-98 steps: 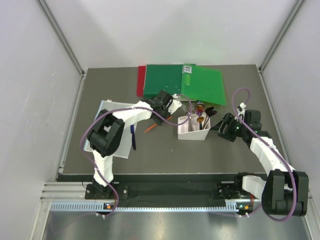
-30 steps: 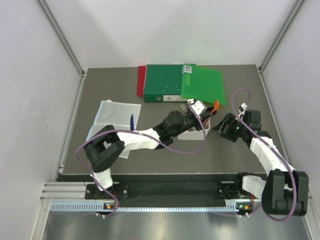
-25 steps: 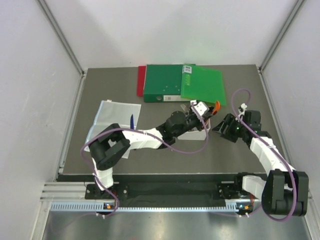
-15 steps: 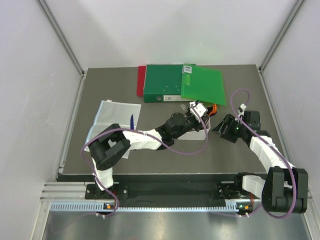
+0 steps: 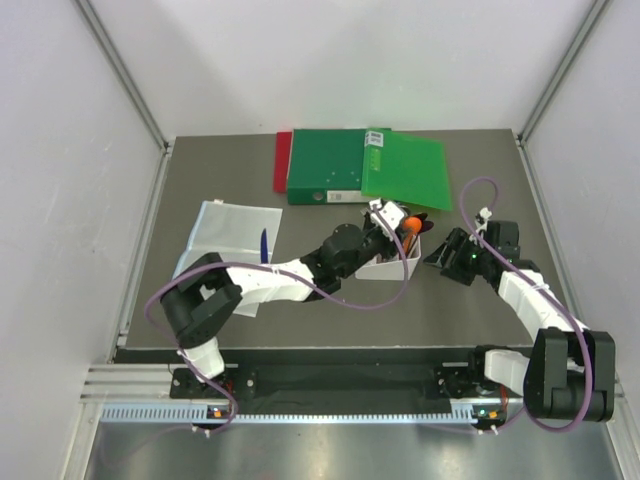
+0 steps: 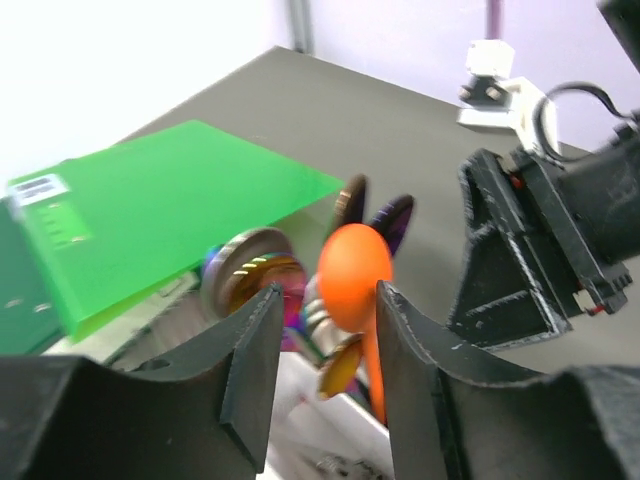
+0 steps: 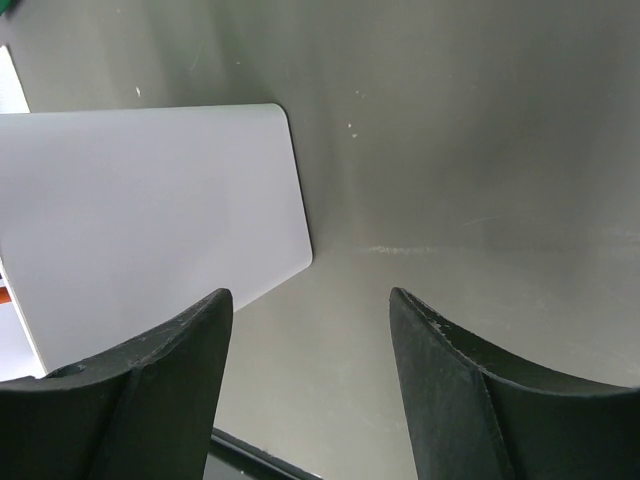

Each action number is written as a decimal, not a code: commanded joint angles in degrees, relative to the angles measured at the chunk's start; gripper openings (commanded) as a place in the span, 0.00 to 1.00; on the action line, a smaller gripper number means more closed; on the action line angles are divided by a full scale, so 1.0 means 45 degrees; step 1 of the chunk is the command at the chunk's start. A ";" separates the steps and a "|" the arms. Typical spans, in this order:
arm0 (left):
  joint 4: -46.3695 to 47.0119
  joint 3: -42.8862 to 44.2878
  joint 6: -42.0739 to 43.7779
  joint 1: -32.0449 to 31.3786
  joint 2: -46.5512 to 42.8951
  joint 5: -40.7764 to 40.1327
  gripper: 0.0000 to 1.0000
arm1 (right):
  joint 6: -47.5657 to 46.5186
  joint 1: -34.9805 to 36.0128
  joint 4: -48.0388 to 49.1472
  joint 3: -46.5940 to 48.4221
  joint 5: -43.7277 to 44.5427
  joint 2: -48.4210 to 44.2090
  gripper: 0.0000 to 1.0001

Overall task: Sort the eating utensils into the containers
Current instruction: Place the spoon in the storage box, then move the knife to the center of the board.

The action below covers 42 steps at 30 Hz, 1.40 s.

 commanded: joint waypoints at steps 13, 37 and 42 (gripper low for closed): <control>-1.1149 0.1458 -0.2446 0.2791 -0.4631 -0.9499 0.53 | -0.0046 -0.0090 0.0740 0.0039 -0.0238 0.0206 0.64; -1.6665 -0.0357 -0.9915 0.5515 -0.0704 -0.7390 0.49 | -0.0163 -0.0090 0.1072 -0.0371 -0.0336 0.0519 0.64; -1.6217 -0.0690 -1.0052 0.5554 -0.0685 -0.7116 0.49 | -0.0124 -0.0090 0.1053 -0.0312 -0.0316 0.0480 0.64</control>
